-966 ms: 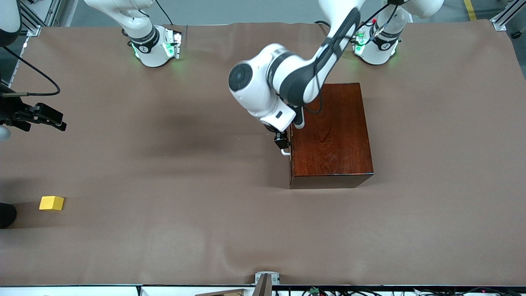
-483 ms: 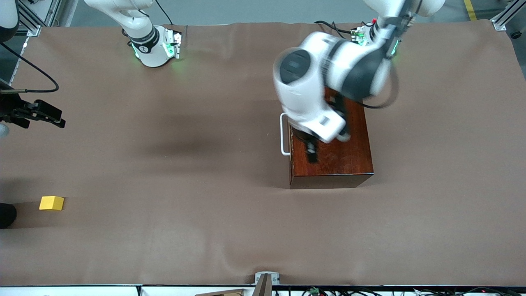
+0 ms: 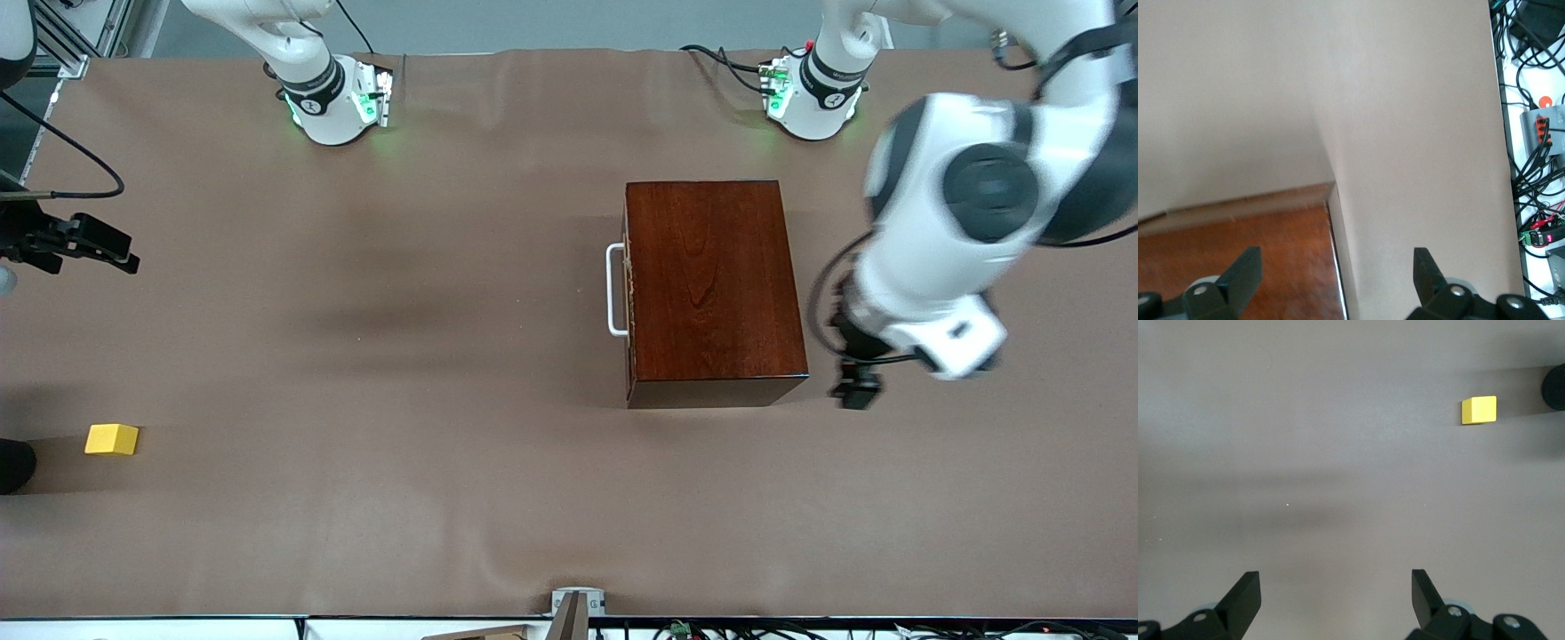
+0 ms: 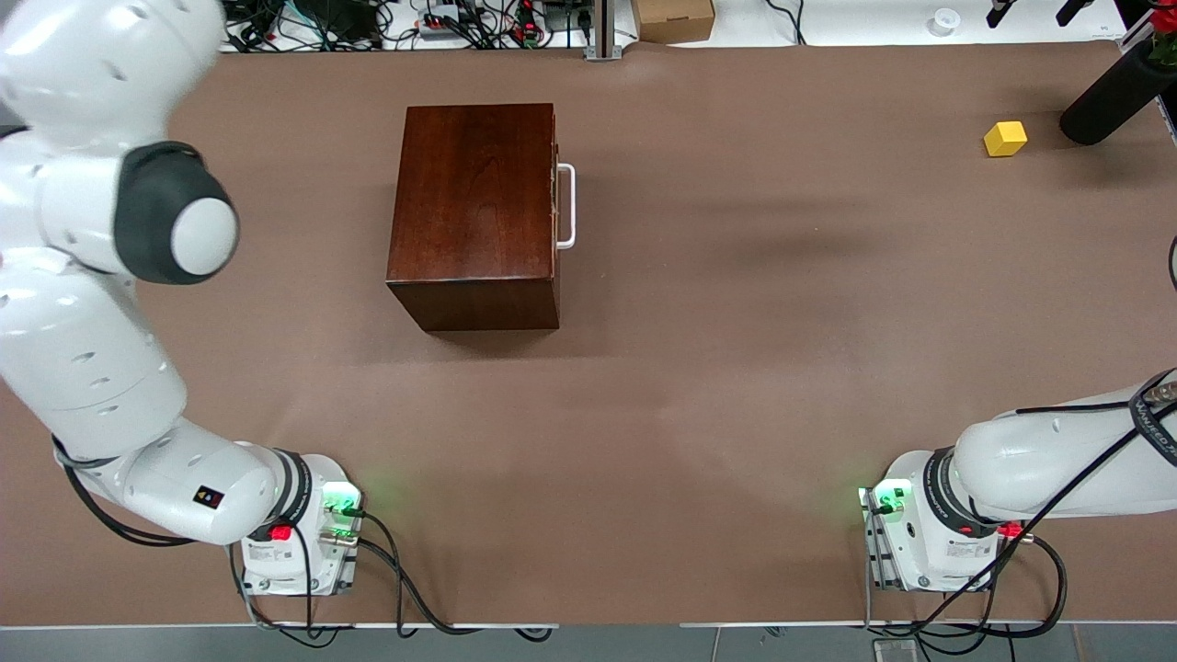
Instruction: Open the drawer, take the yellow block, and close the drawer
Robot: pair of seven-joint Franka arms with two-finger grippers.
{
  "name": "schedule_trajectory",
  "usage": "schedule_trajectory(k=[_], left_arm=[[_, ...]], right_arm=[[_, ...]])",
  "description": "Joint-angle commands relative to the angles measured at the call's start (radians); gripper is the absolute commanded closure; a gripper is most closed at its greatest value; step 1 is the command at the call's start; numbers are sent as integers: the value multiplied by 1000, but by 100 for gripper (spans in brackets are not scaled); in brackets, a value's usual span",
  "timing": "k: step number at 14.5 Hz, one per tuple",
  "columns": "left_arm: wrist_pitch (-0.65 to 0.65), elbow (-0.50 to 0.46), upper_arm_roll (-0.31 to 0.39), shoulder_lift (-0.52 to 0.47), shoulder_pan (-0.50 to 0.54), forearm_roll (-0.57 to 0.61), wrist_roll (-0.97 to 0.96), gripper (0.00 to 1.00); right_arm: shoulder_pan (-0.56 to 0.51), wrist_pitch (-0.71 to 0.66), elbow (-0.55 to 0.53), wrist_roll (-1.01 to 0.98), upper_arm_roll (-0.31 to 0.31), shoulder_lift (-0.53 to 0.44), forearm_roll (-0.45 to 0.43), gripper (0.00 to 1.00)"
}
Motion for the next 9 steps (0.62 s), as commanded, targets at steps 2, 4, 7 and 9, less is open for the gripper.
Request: schedule_trajectory(k=[2, 4, 7, 9], left_arm=[[-4, -182, -13, -164, 87, -43, 199, 0], [-4, -241, -13, -221, 118, -43, 312, 0], [-4, -307, -13, -297, 170, -52, 426, 0], [-4, -328, -13, -329, 204, -57, 505, 0]], right_arm=[[1, -2, -1, 12, -2, -21, -11, 0], [1, -1, -1, 12, -2, -21, -11, 0], [2, -2, -1, 12, -2, -21, -9, 0], [2, 1, 2, 12, -2, -19, -11, 0]])
